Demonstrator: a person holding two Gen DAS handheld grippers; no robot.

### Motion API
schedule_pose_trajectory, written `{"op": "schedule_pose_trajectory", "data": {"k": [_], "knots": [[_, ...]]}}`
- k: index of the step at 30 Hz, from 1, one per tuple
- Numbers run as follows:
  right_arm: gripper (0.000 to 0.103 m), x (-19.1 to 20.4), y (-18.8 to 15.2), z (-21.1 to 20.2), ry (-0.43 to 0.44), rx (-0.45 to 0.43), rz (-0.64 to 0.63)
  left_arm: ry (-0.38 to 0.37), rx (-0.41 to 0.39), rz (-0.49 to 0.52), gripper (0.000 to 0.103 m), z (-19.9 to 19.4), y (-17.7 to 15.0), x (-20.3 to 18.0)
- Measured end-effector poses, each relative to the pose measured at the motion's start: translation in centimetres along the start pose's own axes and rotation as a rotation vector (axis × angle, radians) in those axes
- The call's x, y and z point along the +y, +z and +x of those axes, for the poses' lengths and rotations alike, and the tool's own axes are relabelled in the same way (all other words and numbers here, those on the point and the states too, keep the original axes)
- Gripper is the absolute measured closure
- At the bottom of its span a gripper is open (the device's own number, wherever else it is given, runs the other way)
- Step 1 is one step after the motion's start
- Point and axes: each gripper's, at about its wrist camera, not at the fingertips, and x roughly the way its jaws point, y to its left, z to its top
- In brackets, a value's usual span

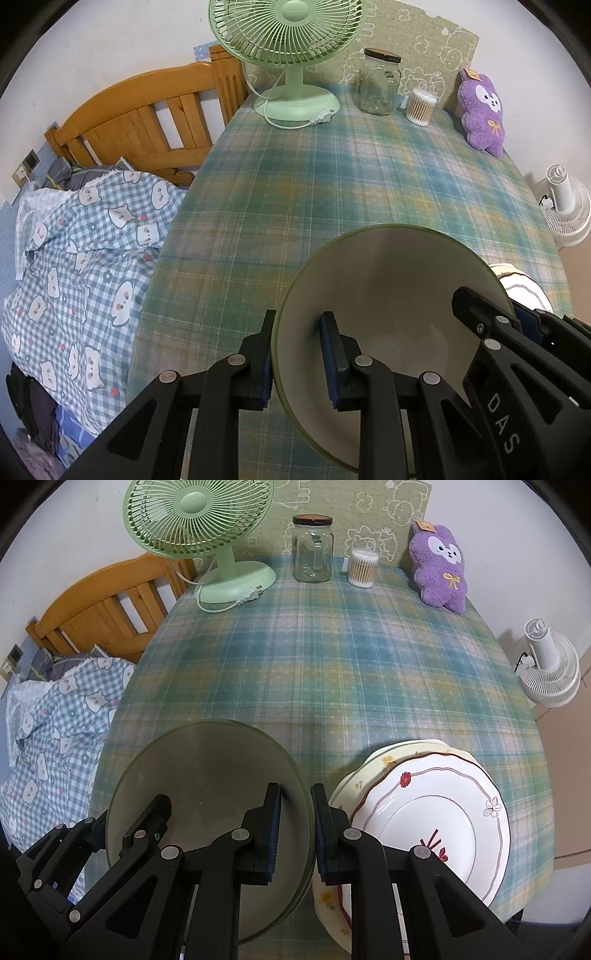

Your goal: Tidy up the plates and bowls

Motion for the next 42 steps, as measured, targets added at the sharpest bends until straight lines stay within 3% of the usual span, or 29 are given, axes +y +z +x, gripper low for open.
{"op": "schedule_pose_trajectory", "data": {"k": [9,13,14,20,27,35,39,42], "knots": [[0.078,-0.1,-0.1,0.0,0.035,0.009,-0.024,-0.022,0.004,-0.007,0.068,0.2,-0.1,0.0],[0.050,-0.4,0.0,0.3,0.047,0.015,-0.014,-0.042,0.001,0.011,0.056,0.4,0.1,0.0],[0.048,-0.4,0.0,0.3,0.053,0.011,-0.007,-0.046,-0.001,0.016,0.050,0.5,0.1,0.1],[0.048,-0.9,0.0,1.6,0.072,0.036,0.019,-0.073,-0.003,0.049,0.041,1.1,0.2,0.1],[0.049,-0.8,-0.6,3.4,0.109,0.091,0.041,-0.100,0.032,0.074,0.040,2.5,-0.3,0.0],[0.050,-1.3,-1.1,3.7,0.128,0.086,0.095,-0.108,0.042,0.077,0.041,2.6,-0.4,-0.5],[0.054,-1.0,-1.2,3.7,0.116,0.081,0.089,-0.127,0.045,0.097,0.048,2.5,-0.5,-0.9],[0.057,-1.3,-1.3,4.1,0.168,0.104,0.131,-0.135,0.042,0.094,0.049,2.5,-0.5,-0.9]]}}
